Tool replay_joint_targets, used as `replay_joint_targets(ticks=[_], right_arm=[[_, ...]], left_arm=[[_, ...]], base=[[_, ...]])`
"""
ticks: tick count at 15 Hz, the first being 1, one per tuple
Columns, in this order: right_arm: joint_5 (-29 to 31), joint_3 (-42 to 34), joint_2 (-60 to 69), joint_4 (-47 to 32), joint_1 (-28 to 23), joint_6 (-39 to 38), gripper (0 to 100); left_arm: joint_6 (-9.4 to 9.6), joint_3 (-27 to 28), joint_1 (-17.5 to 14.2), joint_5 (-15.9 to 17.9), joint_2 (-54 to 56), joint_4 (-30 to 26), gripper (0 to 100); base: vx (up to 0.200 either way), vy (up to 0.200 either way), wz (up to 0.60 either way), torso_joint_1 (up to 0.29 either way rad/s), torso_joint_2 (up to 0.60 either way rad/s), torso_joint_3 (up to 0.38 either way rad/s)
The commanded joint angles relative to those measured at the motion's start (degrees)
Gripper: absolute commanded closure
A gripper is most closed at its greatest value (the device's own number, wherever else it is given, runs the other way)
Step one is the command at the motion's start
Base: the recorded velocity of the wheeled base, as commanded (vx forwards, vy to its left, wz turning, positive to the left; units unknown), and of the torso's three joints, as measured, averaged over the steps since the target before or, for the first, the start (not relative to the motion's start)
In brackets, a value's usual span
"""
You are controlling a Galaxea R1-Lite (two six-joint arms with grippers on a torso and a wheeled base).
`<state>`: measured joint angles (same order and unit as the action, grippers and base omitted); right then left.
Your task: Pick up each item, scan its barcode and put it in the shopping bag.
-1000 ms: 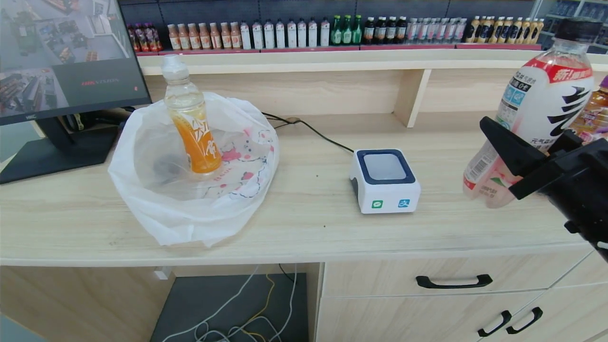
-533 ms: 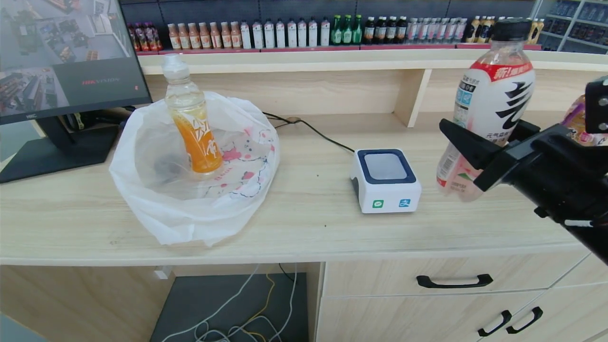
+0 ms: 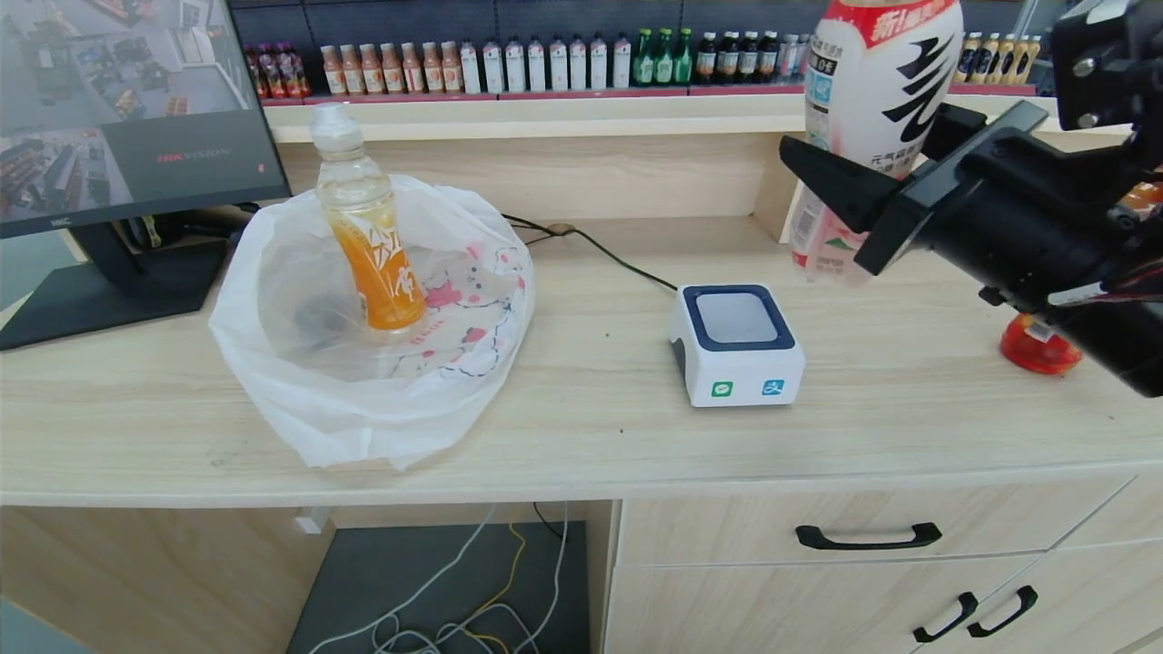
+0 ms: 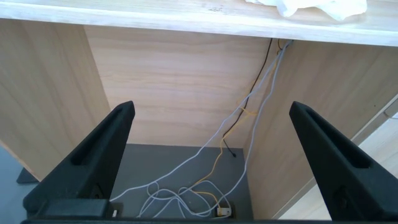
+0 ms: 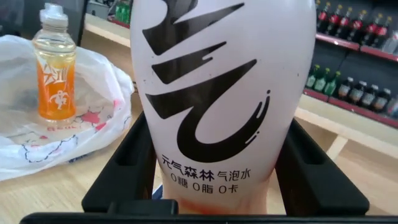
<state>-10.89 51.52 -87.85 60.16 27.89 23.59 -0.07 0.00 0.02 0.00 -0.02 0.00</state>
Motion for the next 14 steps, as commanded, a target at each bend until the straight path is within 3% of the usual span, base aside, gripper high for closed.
replay_joint_targets(ticks=[1, 8, 14], right_arm=[[-4.14, 3.68, -3.74, -0.04, 0.41, 3.75, 100], [-15.66, 5.17, -12.35, 3.12, 0.94, 18.16, 100], [-22.42, 5.26, -14.46, 3.82, 0.23, 22.99, 100]], left_arm=[[-0.01, 0.0, -0.02, -0.09, 0.02, 0.0, 0], [-0.01, 0.0, -0.02, -0.09, 0.02, 0.0, 0], [-0.01, 0.0, 0.06, 0.0, 0.02, 0.0, 0]], base=[[0.0, 0.0, 0.0, 0.0, 0.0, 0.0], [0.0, 0.0, 0.0, 0.0, 0.0, 0.0], [0.0, 0.0, 0.0, 0.0, 0.0, 0.0]])
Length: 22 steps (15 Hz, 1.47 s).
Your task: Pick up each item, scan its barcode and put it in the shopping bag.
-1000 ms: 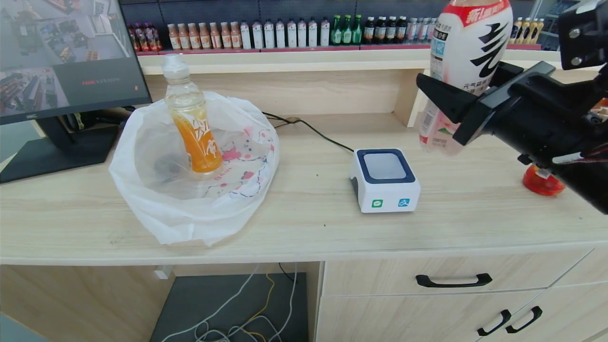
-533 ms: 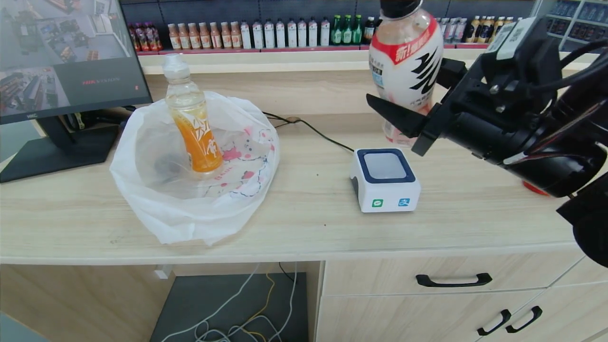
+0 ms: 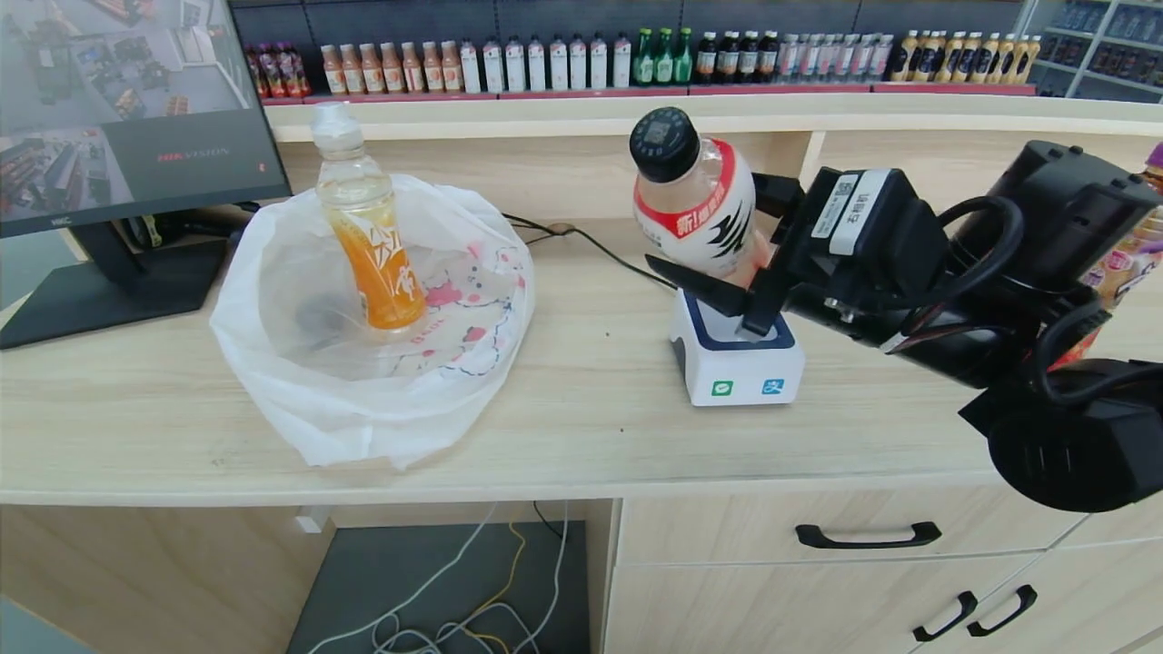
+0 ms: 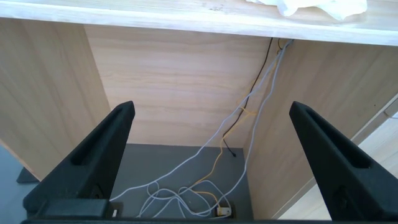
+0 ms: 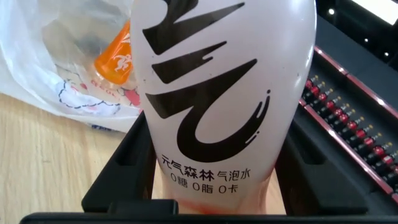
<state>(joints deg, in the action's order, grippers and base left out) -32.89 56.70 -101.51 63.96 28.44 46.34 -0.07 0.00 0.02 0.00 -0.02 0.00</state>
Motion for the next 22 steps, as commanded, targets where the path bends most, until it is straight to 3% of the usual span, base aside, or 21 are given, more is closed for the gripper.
replay_joint_targets(ticks=[1, 11, 22], right_arm=[[-1.12, -0.01, -0.88, -0.07, -1.46, 1.21, 100], [-9.47, -0.1, -1.58, -0.33, -5.76, 5.69, 100], [-11.85, -0.27, -2.64, -0.24, -8.67, 8.68, 100]], left_arm=[[-0.01, 0.0, -0.02, -0.09, 0.02, 0.0, 0], [-0.01, 0.0, 0.06, -0.09, 0.02, 0.0, 0], [-0.01, 0.0, -0.02, 0.0, 0.02, 0.0, 0]], base=[[0.0, 0.0, 0.0, 0.0, 0.0, 0.0], [0.0, 0.0, 0.0, 0.0, 0.0, 0.0], [0.0, 0.0, 0.0, 0.0, 0.0, 0.0]])
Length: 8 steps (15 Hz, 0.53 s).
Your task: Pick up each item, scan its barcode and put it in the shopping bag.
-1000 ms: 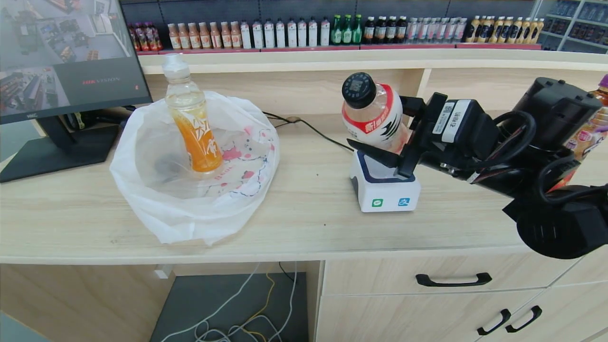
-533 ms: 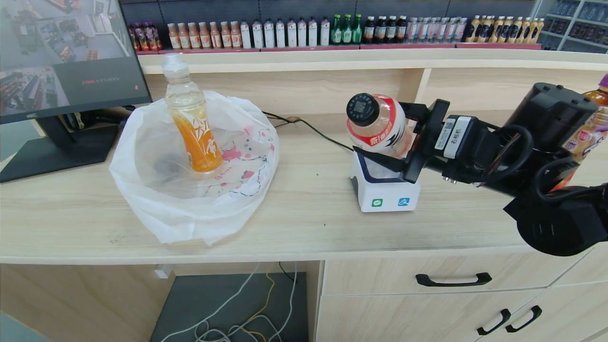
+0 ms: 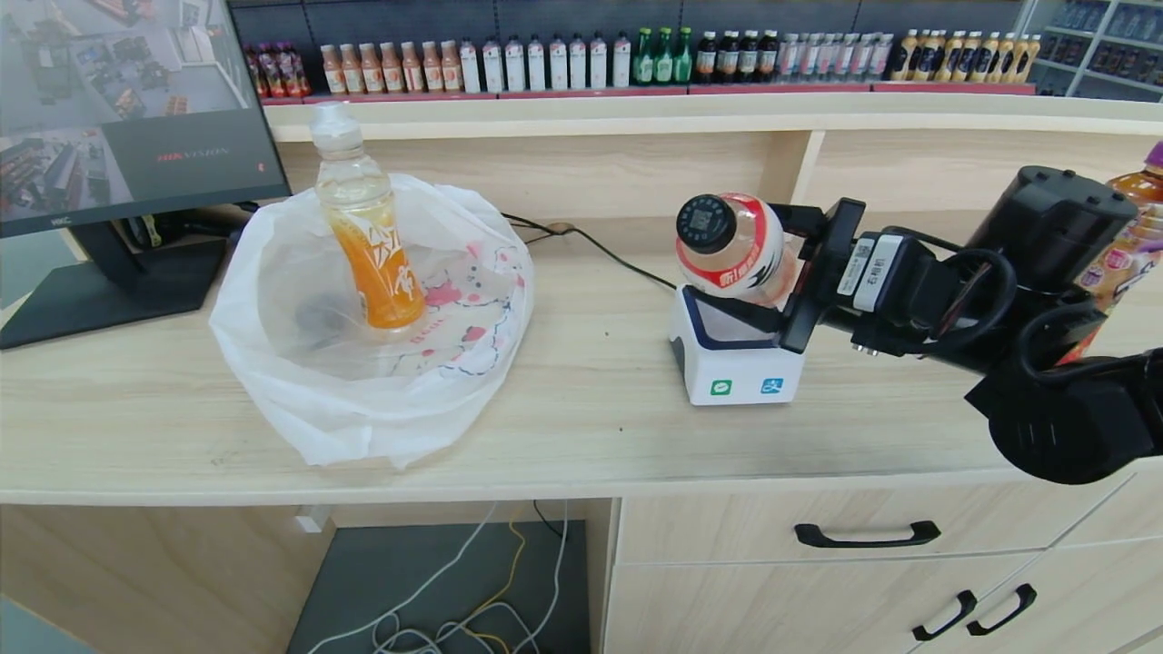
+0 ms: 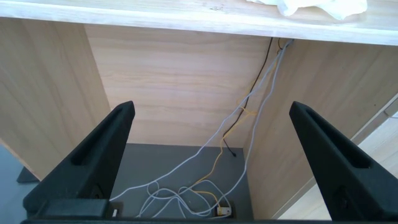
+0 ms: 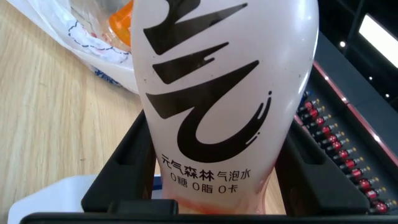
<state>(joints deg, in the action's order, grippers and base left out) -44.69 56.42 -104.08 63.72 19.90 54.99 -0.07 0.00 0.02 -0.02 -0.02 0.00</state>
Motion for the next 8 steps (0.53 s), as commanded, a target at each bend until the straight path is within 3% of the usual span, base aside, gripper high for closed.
replay_joint_targets(ticks=[1, 8], right_arm=[[-0.05, 0.01, -0.07, 0.0, -0.12, 0.03, 100], [0.31, -0.96, 0.55, 0.0, -0.03, 0.73, 100]], left_arm=[[-0.01, 0.0, -0.02, -0.06, 0.02, 0.0, 0], [-0.01, 0.0, -0.02, 0.02, 0.02, 0.0, 0]], base=[[0.0, 0.0, 0.0, 0.0, 0.0, 0.0], [0.0, 0.0, 0.0, 0.0, 0.0, 0.0]])
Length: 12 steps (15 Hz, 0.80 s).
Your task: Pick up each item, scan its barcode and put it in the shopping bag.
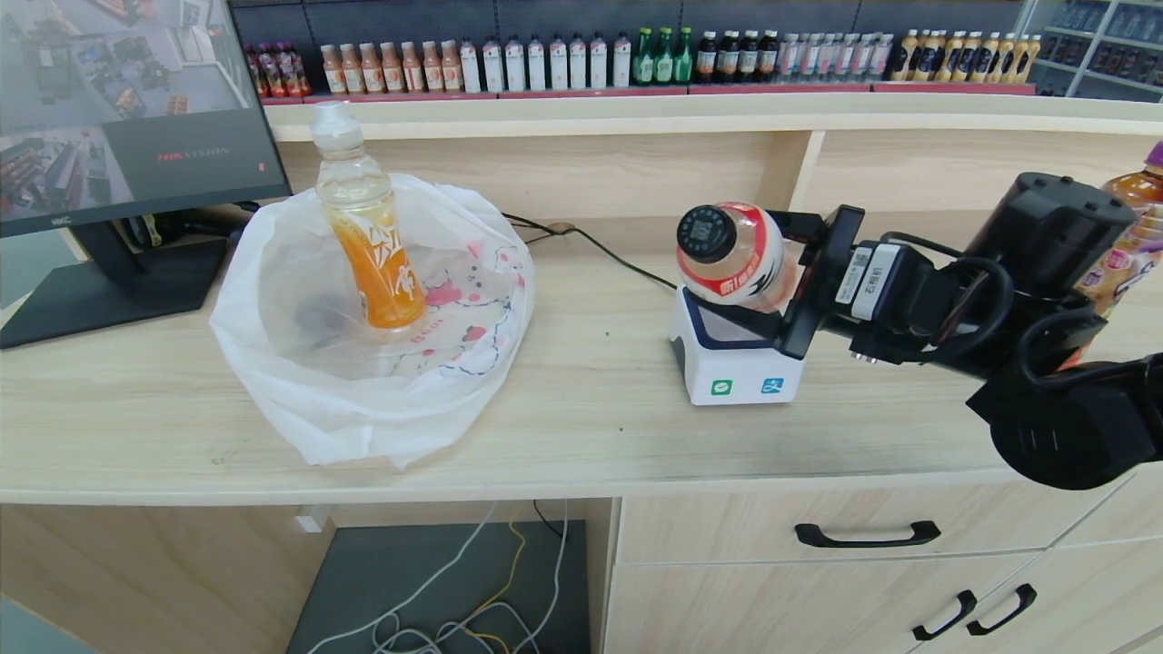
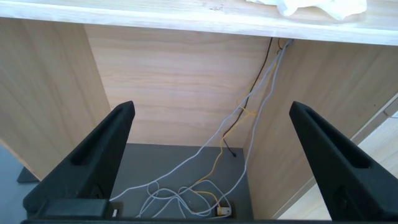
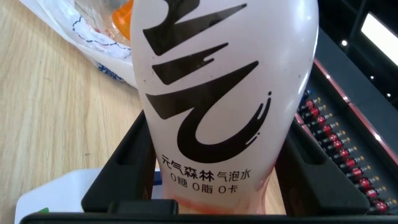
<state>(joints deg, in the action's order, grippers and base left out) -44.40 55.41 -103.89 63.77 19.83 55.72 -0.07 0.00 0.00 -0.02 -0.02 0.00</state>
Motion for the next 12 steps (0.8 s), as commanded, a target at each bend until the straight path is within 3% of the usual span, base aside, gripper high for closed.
replay_joint_targets(ticks=[1, 9, 12], right_arm=[[0.01, -0.04, 0.62, 0.04, 0.03, 0.0, 100], [2.91, 0.14, 4.04, -0.05, 1.79, -2.9, 100], [8.36, 1.2, 5.54, 0.48, 4.6, -9.58, 100]], left_arm=[[-0.01, 0.0, 0.0, 0.02, 0.02, 0.0, 0], [-0.01, 0.0, 0.0, 0.02, 0.02, 0.0, 0], [-0.01, 0.0, 0.0, 0.02, 0.02, 0.0, 0]], base=[[0.0, 0.0, 0.0, 0.0, 0.0, 0.0], [0.0, 0.0, 0.0, 0.0, 0.0, 0.0], [0.0, 0.0, 0.0, 0.0, 0.0, 0.0]])
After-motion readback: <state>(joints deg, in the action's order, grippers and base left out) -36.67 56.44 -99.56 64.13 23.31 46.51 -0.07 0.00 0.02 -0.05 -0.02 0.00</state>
